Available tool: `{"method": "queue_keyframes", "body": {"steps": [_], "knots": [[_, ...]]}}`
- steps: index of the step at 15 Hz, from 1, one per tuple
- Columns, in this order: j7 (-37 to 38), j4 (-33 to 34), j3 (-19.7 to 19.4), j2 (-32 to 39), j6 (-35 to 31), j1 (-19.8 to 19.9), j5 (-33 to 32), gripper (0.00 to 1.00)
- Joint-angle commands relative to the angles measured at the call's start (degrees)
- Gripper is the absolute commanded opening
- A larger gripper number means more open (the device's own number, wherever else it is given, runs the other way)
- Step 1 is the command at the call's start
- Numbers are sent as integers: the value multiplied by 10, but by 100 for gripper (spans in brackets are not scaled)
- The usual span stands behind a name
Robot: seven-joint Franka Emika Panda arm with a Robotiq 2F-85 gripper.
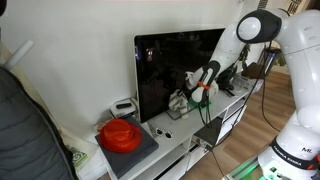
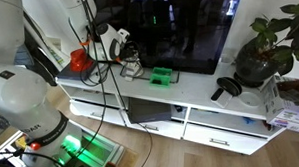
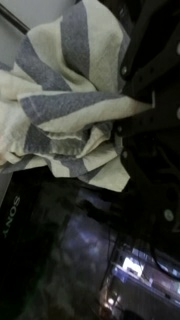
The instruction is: Use the grey towel to wipe the TV and put it on the TV stand to the left
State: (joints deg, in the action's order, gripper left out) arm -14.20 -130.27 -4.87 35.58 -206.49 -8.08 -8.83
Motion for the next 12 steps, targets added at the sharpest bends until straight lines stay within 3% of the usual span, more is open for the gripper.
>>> {"method": "queue_keyframes", "body": {"steps": [1, 7, 12], "knots": [[32, -31, 12, -21, -49, 56, 1, 2], [89, -46, 24, -27, -112, 121, 0, 2], [75, -30, 36, -23, -92, 96, -1, 2]]}}
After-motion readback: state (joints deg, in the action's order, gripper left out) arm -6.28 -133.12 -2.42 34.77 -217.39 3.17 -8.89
